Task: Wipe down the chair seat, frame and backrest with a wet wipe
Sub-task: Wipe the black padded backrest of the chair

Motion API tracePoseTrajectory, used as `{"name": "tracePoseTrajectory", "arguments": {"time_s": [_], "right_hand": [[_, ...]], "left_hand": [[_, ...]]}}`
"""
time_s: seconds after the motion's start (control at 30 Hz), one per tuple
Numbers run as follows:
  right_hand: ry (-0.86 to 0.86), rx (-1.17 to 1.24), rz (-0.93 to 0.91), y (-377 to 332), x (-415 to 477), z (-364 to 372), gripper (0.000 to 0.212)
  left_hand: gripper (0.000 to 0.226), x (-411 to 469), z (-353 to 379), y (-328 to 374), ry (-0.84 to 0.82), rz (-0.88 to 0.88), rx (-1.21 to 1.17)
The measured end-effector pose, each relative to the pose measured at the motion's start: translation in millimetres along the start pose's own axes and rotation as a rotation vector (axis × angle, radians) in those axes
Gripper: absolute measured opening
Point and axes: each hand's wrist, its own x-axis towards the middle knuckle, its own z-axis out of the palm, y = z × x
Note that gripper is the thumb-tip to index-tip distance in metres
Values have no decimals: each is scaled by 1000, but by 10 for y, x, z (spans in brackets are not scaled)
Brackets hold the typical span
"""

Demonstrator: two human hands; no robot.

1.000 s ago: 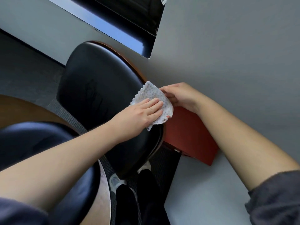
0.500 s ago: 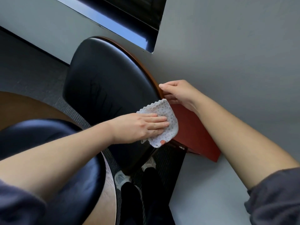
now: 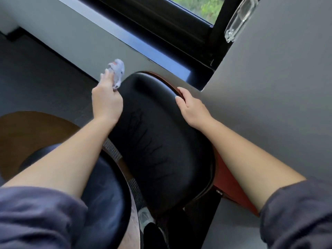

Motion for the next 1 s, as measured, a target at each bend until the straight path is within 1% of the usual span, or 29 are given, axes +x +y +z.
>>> {"name": "tracePoseTrajectory", "arguments": {"time_s": [0.07,0.17,0.2,0.27,0.3,0.37,0.47,0.57,0.67,0.83,1.0], "right_hand": [[11,-30,-6,30,-5,26,48],[25,-25,-19,47,8,33,47],[24,-19,-21,53,19,35,46],[20,-4,-23,66,29,46,45],[19,-2,-24,76,36,49,44],[20,1,-15,82,49,50,43],[13,84,-5,94,54,41,43],[27,200,-7,105,46,15,43],[44,240,-26,132,53,-4,42],[52,208,-41,158,68,-6,43],[66,141,-57,137,-8,7,44]], "left_hand": [[55,121,91,68,-40,-86,-14],[63,165,330,211,-180,-181,-42],[64,137,416,257,-197,-215,-58],[64,28,568,324,-163,-245,-106],[65,-45,632,350,-130,-218,-131],[65,-210,734,398,-93,-109,-165],[63,-503,859,466,-113,27,-183],[64,-803,908,497,-146,44,-205],[66,-1094,929,539,-180,45,-253],[68,-1621,931,646,-239,77,-303],[63,-1886,919,700,-261,90,-297]]}}
